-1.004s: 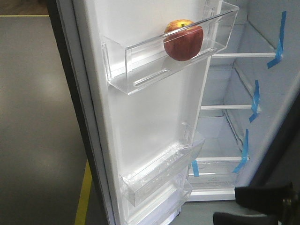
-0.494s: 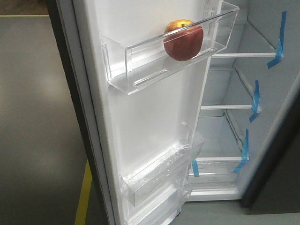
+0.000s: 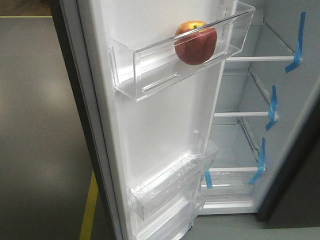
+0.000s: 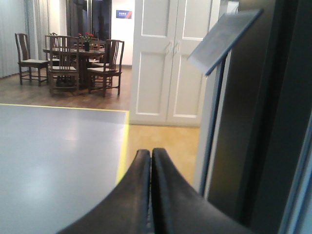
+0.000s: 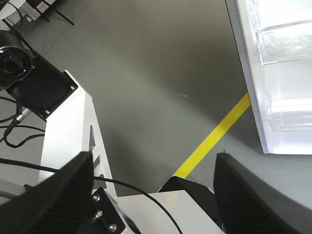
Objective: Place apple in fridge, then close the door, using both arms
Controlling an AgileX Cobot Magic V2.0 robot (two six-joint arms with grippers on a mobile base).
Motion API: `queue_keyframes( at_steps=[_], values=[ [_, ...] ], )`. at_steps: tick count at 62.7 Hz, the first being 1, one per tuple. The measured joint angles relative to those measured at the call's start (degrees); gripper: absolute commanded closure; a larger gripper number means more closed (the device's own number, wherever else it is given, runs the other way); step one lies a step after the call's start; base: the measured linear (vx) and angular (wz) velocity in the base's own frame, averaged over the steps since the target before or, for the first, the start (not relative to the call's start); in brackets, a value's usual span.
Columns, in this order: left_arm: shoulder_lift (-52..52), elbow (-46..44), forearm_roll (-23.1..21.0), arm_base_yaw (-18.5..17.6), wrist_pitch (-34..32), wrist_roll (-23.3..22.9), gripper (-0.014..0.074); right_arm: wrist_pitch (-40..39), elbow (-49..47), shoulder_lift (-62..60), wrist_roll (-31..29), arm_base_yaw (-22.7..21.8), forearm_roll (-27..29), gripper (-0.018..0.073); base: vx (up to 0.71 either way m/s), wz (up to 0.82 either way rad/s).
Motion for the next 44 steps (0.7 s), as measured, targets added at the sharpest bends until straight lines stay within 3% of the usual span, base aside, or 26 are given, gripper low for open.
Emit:
queue_keyframes(
  at_steps=[8,13,25,44],
  values=[
    [0.00,0.00,-0.82,0.00,-4.79,-3.80,0.0603,0.12,0.00,0.00,0.00,0.00,0.00,0.0061,0.00,0.00],
    [0.00,-0.77,-0.82,0.00,-4.18,-4.10,0.0603,0.12,0.00,0.00,0.00,0.00,0.00,0.0061,0.00,0.00],
    [6.48,-13.50,-0.76,0.00,4.13,-0.13,0.0603,0.22,0.00,0.00,0.00,0.00,0.00,0.0061,0.00,0.00],
    [32.15,-38.13,0.01,0.00,25.49,5.41,0.0603,0.26,0.00,0.00,0.00,0.00,0.00,0.0061,0.00,0.00]
  ],
)
